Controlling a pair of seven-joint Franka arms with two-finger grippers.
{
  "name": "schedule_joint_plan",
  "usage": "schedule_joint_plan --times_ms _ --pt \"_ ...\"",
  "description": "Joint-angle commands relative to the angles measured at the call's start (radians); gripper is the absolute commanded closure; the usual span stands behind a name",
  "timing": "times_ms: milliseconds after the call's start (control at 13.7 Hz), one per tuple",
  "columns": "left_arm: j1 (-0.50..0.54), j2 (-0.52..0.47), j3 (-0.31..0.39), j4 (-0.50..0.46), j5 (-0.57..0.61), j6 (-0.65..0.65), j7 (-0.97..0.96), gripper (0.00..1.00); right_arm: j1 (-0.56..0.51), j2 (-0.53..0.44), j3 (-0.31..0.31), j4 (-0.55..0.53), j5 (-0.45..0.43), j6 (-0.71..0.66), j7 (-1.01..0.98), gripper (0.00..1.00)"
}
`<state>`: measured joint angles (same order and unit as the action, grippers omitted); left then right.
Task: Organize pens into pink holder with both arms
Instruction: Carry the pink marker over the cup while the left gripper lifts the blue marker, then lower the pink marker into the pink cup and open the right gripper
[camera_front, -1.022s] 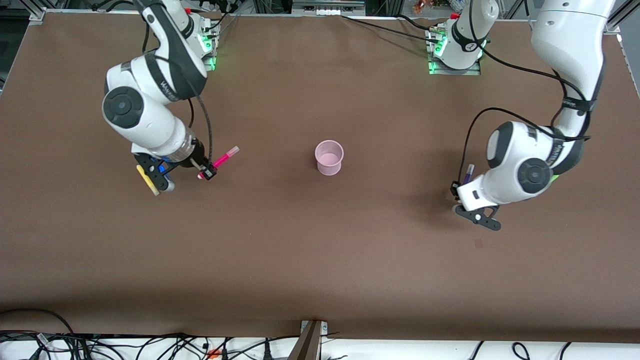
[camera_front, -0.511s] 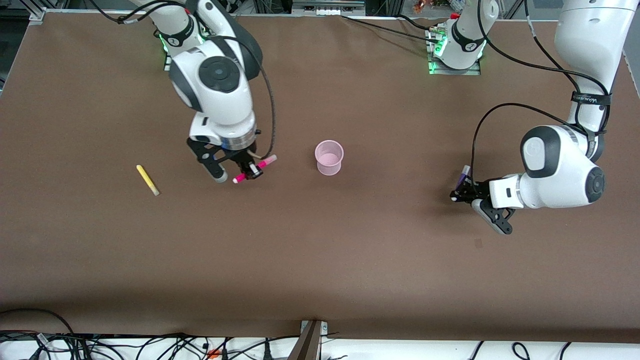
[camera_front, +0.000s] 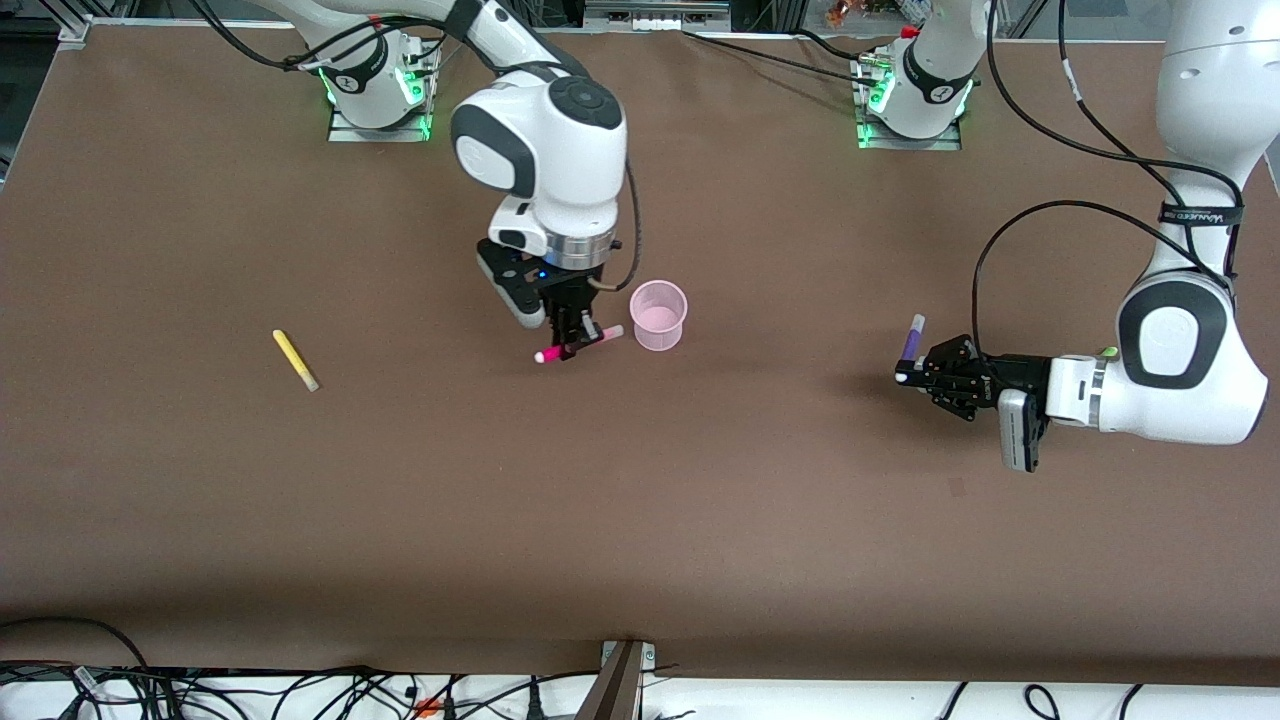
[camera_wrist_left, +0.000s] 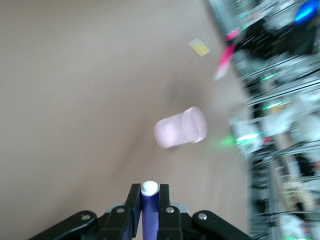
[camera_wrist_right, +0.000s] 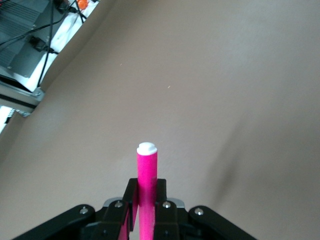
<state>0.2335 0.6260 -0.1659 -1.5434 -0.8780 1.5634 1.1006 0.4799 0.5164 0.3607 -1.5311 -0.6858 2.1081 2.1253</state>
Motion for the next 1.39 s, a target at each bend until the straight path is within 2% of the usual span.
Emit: schedule_joint_plan --times_ms 0,292,511,876,1022,1242,1315 --pt "0.01 0.035 -0.009 0.04 -0.14 -0.1 0.06 1.0 0.092 0.054 -0.035 0.052 -0.116 -0.02 0.109 1.0" --pt "0.01 0.032 -0.014 0.043 -0.225 -0.14 0.194 1.0 0.222 0.08 -0.115 0.049 -0.161 -0.094 0.111 1.0" --pt "0.014 0.032 -0.014 0.043 -0.254 -0.172 0.28 1.0 0.27 0.093 -0.12 0.049 -0.173 -0.164 0.136 1.0" --pt "-0.005 0.035 -0.015 0.042 -0.343 -0.192 0.363 1.0 0.359 0.122 -0.131 0.052 -0.267 -0.293 0.212 1.0" --pt "-0.005 0.032 -0.015 0.042 -0.342 -0.195 0.369 1.0 0.399 0.137 -0.169 0.057 -0.305 -0.307 0.264 1.0" --pt "-0.005 0.032 -0.015 0.042 -0.343 -0.195 0.375 1.0 0.414 0.157 -0.172 0.066 -0.307 -0.306 0.306 1.0" --pt "-0.005 0.032 -0.015 0.042 -0.343 -0.195 0.375 1.0 0.417 0.175 -0.171 0.1 -0.305 -0.306 0.341 1.0"
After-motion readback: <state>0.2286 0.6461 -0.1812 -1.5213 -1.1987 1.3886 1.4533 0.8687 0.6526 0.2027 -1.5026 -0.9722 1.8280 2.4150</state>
